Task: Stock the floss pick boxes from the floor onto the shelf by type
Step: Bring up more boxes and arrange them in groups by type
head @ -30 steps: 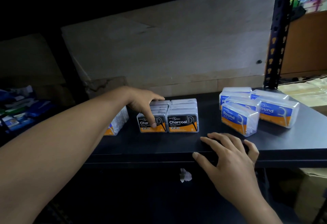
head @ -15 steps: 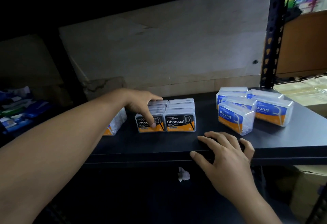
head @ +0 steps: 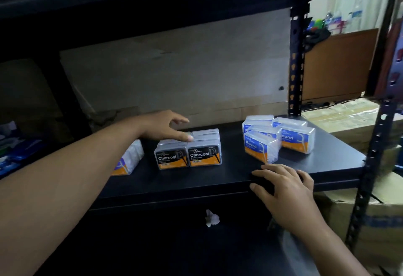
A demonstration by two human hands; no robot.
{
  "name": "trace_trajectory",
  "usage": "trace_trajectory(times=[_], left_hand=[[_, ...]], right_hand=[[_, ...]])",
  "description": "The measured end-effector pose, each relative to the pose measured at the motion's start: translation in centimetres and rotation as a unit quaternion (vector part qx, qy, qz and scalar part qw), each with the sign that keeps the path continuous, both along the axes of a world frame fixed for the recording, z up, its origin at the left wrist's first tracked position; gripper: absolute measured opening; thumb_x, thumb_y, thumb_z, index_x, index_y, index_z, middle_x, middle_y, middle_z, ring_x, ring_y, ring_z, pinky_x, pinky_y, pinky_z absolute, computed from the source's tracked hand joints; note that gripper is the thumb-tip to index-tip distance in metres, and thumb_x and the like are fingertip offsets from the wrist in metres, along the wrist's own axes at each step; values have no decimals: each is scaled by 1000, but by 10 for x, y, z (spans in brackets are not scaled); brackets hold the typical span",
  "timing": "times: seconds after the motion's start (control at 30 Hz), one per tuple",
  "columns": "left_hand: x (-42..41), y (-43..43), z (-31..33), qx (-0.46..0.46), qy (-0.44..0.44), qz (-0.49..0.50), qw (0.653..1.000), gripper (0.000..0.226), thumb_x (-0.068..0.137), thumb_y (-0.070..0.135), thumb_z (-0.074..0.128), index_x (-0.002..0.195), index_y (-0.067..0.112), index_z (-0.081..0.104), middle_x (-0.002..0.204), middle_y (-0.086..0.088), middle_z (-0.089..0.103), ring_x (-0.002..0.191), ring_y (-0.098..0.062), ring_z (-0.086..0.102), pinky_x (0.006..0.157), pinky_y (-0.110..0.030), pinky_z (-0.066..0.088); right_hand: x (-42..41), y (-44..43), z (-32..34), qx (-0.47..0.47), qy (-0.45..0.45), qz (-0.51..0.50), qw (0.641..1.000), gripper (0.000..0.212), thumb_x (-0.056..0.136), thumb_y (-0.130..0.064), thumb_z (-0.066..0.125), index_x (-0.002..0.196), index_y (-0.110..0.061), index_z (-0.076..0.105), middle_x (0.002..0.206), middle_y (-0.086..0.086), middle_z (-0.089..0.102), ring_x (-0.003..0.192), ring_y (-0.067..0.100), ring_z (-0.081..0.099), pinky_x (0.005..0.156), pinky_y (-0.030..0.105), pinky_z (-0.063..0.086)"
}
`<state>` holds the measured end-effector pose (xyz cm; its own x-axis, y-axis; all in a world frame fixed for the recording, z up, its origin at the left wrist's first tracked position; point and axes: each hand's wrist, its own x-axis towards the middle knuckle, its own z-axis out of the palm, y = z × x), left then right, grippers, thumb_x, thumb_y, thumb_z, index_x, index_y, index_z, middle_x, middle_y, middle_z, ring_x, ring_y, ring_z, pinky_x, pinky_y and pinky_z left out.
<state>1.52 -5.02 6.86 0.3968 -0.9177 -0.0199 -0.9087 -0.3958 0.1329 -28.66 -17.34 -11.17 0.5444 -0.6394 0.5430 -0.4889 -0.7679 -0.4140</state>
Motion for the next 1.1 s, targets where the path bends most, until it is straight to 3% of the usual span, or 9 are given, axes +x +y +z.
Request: trace_trajectory(times=[0.13,0.23,0.37,0.47,0.57,0.77,0.97,1.1], left_hand=[[-36,-14,12,-109,4,-57,992,61,76,66,71,129,37,62,116,14,67,104,0,62,100,-35,50],[-66,-35,5,-148,19,-98,984,49,80,59,72,123,36,66,106,16,69,97,0,65,95,-36,53],[-99,-70,-26,-157,-15,-149,976,53,84,52,70,132,31,61,122,8,65,108,-8,60,94,-28,48],[-118,-91,-55,-168,-43,-181,968,63,87,48,68,142,23,51,144,0,50,132,-17,46,111,-29,34],[-129,-99,-86,-182,-32,-164,969,64,89,48,65,146,24,47,154,-2,38,143,-20,31,119,-31,24],[-134,-102,-131,-297,21,-119,947,52,92,40,64,141,27,53,143,1,46,131,-20,42,109,-31,34],[-134,-105,-137,-354,20,-106,929,46,88,40,69,132,28,62,121,-1,46,107,-22,48,96,-39,46],[-135,-104,-138,-335,18,-114,935,48,91,40,66,138,33,56,135,-4,45,122,-23,44,104,-38,42]], right_hand=[[-26,-20,1,22,-11,-44,999,25,86,-56,64,109,-48,68,125,-24,59,128,5,45,107,40,19],[-34,-32,0,41,-35,-76,996,25,84,-55,67,106,-45,70,126,-20,60,128,8,45,107,42,19],[-32,-37,-3,44,-56,-81,994,31,80,-61,66,107,-45,70,128,-19,59,130,7,42,110,43,15],[-31,-40,-9,40,-75,-76,993,40,77,-70,58,106,-46,71,127,-20,59,130,6,41,113,47,14],[-31,-40,-14,37,-99,-71,992,48,75,-74,48,107,-46,71,126,-20,59,130,6,42,115,51,14],[-34,-40,-18,30,-92,-65,993,48,79,-78,49,111,-47,69,127,-25,57,131,2,39,116,51,13],[-38,-41,-4,71,-54,-60,994,33,84,-64,61,113,-51,67,131,-28,54,132,-1,34,117,46,8],[-40,-37,1,88,-53,-62,993,32,83,-63,63,112,-50,68,130,-28,54,133,-1,35,117,46,9]])
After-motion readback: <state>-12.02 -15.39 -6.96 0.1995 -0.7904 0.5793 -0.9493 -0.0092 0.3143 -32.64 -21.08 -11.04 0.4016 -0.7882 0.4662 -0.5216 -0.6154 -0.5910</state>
